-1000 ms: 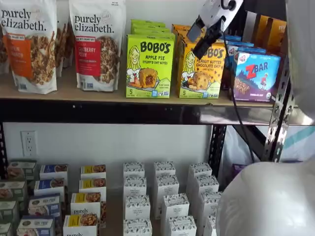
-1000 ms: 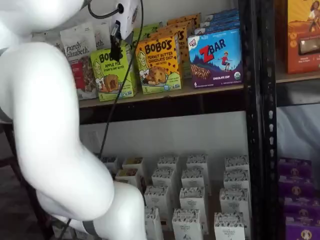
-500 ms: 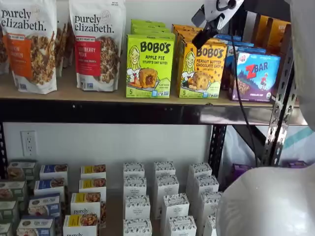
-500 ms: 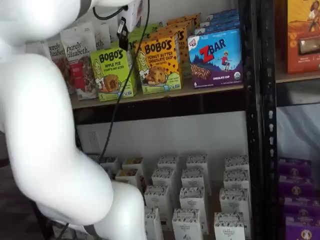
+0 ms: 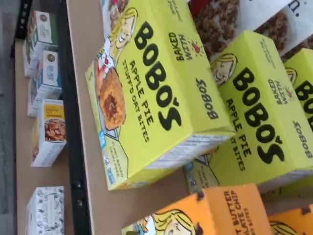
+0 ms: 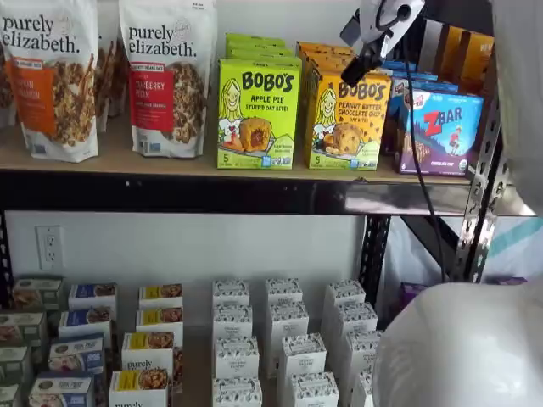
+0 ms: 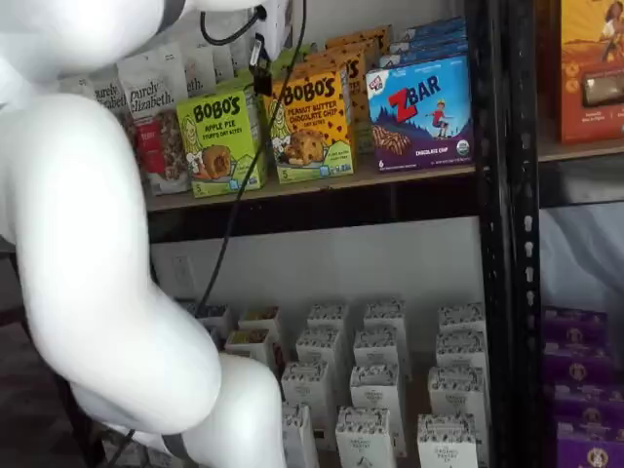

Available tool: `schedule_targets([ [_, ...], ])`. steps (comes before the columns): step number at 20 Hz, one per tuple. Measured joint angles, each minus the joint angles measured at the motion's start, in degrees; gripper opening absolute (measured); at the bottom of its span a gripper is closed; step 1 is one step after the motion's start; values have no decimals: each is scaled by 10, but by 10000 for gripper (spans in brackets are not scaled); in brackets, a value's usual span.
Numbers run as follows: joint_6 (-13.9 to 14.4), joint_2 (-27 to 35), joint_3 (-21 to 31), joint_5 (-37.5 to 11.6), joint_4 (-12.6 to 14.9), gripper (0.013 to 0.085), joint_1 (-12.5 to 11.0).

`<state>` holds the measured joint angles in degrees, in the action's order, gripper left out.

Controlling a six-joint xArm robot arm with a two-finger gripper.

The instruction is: Pick up the orange box on the top shelf, the fifth box from the left

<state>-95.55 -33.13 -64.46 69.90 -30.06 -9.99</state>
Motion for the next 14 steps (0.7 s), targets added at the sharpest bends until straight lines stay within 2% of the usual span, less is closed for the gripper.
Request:
schedule_targets([
  [5,-14,21,-12,-11,0,850,-8],
  [10,-27,46,-32,-6,17,850,-15],
  [14,-34,71,-59,30,38,850,-21],
])
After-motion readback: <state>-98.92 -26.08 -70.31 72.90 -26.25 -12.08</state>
